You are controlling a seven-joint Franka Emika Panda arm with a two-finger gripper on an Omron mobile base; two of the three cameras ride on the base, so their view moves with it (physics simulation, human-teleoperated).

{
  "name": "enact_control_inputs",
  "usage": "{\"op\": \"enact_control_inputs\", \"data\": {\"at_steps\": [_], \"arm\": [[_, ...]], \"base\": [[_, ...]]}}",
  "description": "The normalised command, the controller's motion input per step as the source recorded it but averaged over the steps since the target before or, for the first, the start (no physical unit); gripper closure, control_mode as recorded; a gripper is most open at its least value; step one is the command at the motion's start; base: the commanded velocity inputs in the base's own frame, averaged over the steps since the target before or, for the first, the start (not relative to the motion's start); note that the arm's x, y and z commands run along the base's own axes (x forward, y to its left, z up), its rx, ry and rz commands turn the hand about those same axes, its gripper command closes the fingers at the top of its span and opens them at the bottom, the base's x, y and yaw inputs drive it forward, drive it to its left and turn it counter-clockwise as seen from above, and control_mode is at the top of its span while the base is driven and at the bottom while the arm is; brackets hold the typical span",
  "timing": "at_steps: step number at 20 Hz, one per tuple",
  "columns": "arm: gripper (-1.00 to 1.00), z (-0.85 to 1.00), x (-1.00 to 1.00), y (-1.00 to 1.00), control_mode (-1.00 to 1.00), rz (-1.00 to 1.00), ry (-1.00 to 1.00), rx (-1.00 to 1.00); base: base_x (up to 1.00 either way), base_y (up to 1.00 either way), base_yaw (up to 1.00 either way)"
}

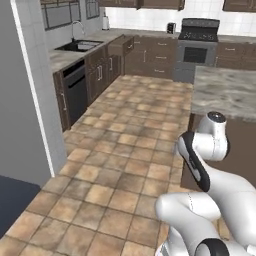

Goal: Organize the utensils by type. Pick up the wooden spoons from the counter and place them in the open cabinet. Then pick up the metallic utensils from the counter and place them in the open drawer.

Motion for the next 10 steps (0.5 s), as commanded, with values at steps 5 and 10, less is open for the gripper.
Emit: {"op": "enact_control_inputs", "data": {"at_steps": [5,10], "arm": [[1.0,0.0,0.0,0.0,1.0,0.0,0.0,0.0],[1.0,0.0,0.0,0.0,1.0,0.0,0.0,0.0]], "base": [[0.65,0.09,-0.12],[0.89,0.07,-0.12]]}}
